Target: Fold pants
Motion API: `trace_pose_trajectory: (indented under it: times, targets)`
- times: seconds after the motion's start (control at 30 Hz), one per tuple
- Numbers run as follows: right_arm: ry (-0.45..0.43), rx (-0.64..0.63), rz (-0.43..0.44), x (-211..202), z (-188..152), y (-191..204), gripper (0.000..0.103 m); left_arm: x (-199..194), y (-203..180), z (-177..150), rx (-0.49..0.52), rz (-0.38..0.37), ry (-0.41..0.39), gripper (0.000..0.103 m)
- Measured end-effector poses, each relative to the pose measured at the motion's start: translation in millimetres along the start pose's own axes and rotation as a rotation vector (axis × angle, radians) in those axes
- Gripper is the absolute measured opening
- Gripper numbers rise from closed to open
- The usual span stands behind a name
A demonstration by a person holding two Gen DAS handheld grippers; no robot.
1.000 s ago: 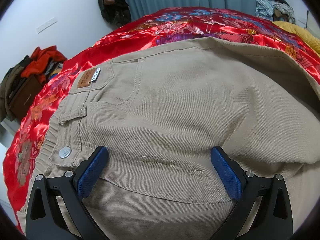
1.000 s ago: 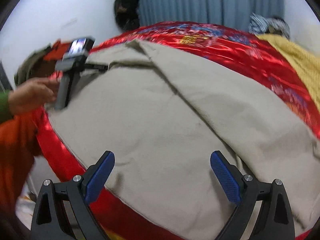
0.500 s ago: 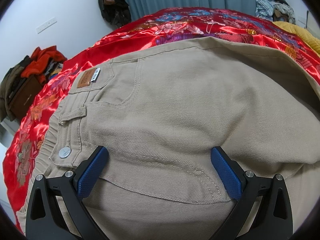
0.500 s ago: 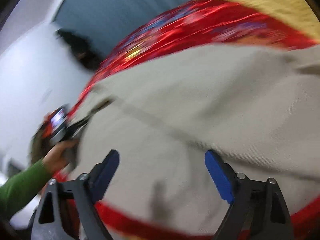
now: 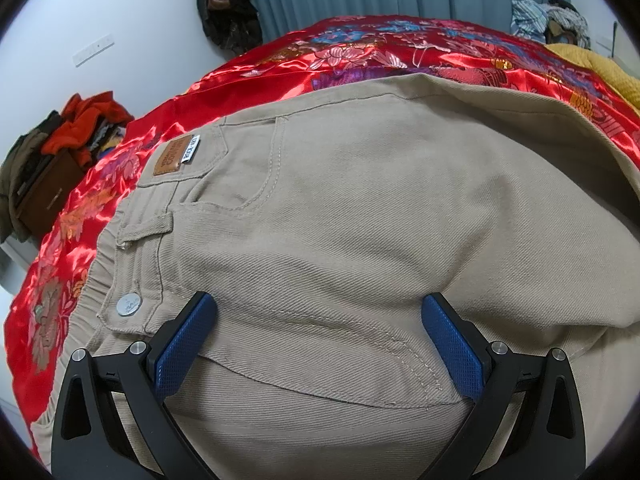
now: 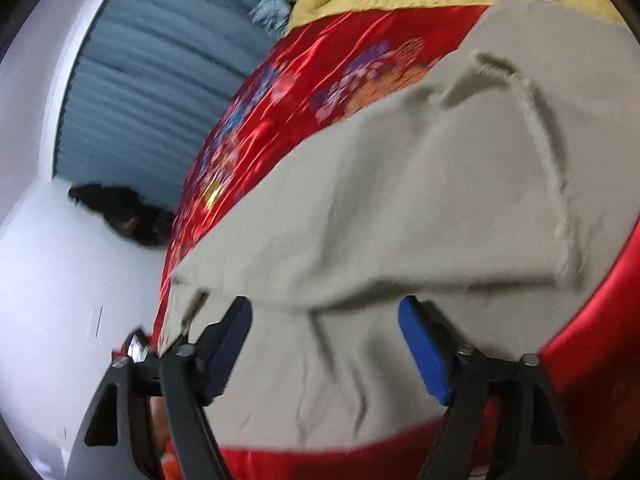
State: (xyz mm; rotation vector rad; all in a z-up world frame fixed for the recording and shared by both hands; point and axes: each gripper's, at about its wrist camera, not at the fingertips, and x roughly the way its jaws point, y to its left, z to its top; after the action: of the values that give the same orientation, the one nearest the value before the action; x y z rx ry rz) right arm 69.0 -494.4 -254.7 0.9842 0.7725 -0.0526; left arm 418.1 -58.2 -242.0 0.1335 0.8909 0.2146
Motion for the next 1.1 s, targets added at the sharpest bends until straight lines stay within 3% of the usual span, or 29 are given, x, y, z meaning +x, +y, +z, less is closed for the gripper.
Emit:
trace_pose_trajectory:
  times: [0.1,0.27,0.37,0.47,0.57,0.6,0.67,1.0,1.1]
  targets:
    - [0.059,-0.043,-0.056,21,-3,6,0.078,0,0,0,0.0,0.002,-0.003,0.103]
    - [-0.097,0.072,-0.103,10,13,-7,0.077,1,0,0,-0.003,-0.001,-0.001,0.103]
    - [-0.126,0.142,-0.087,6,16,-14,0.077,1,0,0,-0.002,0.001,-0.004,0.103]
    - [-0.15,0.16,-0.161,7,15,-17,0.063,1,0,1,-0.001,0.004,-0.006,0.103]
    - [-0.175,0.157,-0.239,4,14,-25,0.031,1,0,0,-0.002,0.003,-0.006,0.103]
    - [-0.178,0.169,-0.248,2,14,-29,0.016,1,0,0,-0.002,0.004,-0.006,0.103]
    - [-0.178,0.18,-0.234,0,17,-33,0.008,1,0,0,-0.002,0.004,-0.006,0.103]
    - [-0.335,-0.158,-0.188,-39,20,35,0.004,0,1,5,-0.003,-0.006,0.023,0.103]
    - [-0.37,-0.232,-0.181,-49,18,48,0.004,-8,2,15,0.024,0.001,0.112,0.102]
